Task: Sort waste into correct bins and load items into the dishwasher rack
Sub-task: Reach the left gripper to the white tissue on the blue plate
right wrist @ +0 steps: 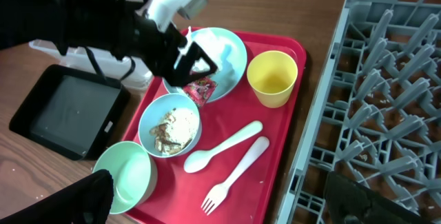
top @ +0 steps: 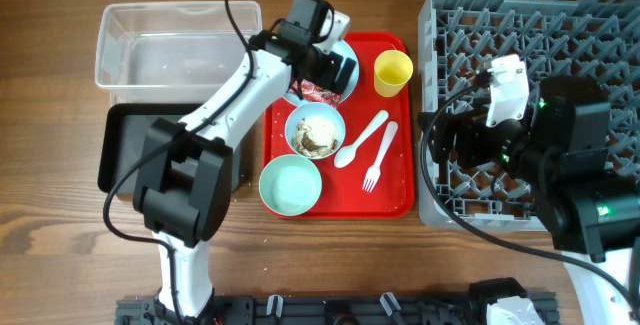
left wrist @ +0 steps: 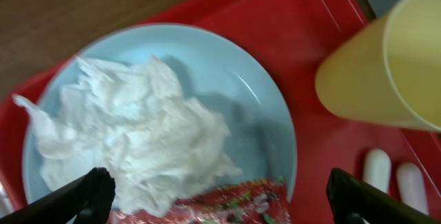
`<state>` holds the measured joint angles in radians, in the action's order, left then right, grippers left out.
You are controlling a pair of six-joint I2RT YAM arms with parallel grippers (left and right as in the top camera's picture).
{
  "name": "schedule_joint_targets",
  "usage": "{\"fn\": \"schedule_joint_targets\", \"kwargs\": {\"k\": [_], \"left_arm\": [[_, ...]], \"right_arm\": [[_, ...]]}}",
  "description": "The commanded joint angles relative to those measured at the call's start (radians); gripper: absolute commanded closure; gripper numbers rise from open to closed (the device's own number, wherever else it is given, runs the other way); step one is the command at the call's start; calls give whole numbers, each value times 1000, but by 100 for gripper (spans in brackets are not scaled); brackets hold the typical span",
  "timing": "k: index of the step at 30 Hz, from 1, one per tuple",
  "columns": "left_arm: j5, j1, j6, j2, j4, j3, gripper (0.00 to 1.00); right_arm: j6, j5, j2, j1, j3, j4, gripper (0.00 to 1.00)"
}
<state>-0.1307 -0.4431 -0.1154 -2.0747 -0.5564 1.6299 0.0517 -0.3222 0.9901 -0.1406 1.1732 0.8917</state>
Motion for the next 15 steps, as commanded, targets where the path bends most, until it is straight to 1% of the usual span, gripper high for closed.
{"fn": "schedule_joint_targets", "kwargs": {"k": [1, 7, 15], "left_arm": [[10, 39, -39, -3, 55, 17, 0], [9, 55, -39, -17, 67, 17, 0], [10, 55, -39, -79, 57, 17, 0]], "right_arm": [[11, -16, 16, -4, 16, 0, 0], [29, -16, 36, -4, 16, 0, 0], [29, -16, 47, -4, 16, 0, 0]]}}
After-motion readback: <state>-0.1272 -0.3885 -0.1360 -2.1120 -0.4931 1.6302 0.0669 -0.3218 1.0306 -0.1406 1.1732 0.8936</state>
